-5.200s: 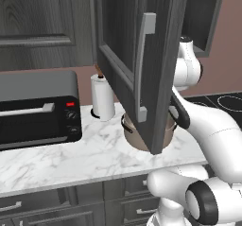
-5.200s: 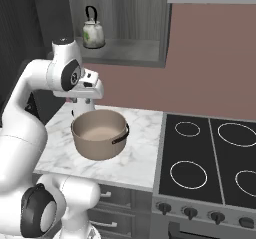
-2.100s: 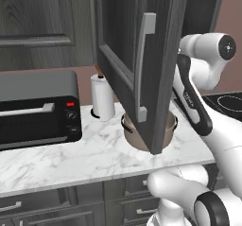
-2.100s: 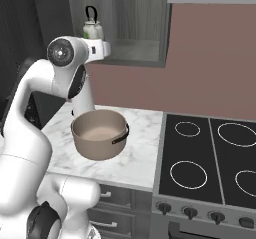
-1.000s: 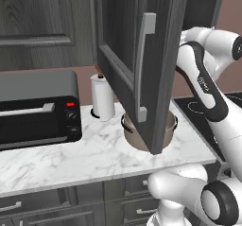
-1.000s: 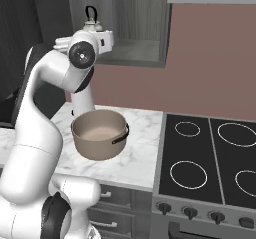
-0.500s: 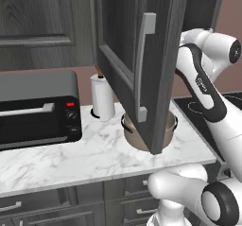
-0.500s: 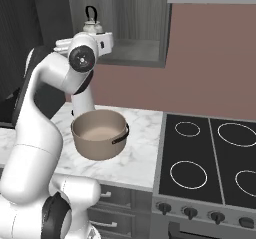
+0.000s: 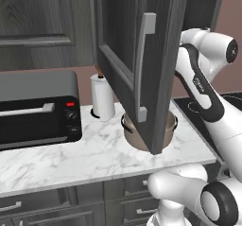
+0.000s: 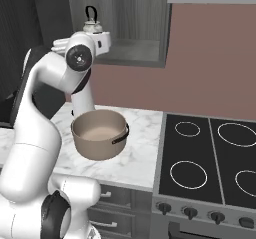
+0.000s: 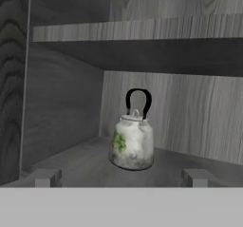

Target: Pick the kettle from the cabinet and place it on a stove burner. Then pick the pot from the counter and place it on another stove burner. Finally, turn both burners on.

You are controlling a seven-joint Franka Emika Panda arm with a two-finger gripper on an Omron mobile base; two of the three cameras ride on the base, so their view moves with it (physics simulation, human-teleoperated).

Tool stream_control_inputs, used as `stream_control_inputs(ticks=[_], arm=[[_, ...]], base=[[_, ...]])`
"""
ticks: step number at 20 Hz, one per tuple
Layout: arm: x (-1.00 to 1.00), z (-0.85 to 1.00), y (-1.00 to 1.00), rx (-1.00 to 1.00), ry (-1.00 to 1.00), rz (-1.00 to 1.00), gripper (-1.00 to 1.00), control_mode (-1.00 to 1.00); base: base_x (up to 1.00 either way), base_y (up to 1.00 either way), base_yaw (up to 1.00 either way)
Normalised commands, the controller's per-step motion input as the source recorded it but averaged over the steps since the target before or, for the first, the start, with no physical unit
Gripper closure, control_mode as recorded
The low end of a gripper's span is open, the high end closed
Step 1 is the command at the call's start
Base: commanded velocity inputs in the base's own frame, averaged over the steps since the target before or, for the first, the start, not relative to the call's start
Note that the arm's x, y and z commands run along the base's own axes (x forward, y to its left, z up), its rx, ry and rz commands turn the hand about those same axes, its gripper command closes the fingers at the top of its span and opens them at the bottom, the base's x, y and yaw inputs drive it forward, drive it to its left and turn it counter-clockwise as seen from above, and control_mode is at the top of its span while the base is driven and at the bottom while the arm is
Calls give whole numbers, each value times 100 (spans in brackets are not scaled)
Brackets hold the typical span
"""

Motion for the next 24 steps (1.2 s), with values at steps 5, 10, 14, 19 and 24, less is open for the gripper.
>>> stream_control_inputs(ticks=[5,10,14,19,24], arm=[[17,1,6,0,0,0,-100,-100],[34,0,-17,0,0,3,-100,-100],[25,1,-11,0,0,6,-100,-100],[21,3,-1,0,0,2,-100,-100],[23,7,0,0,2,0,-100,-100]], base=[[0,0,0],[0,0,0],[0,0,0],[0,0,0],[0,0,0]])
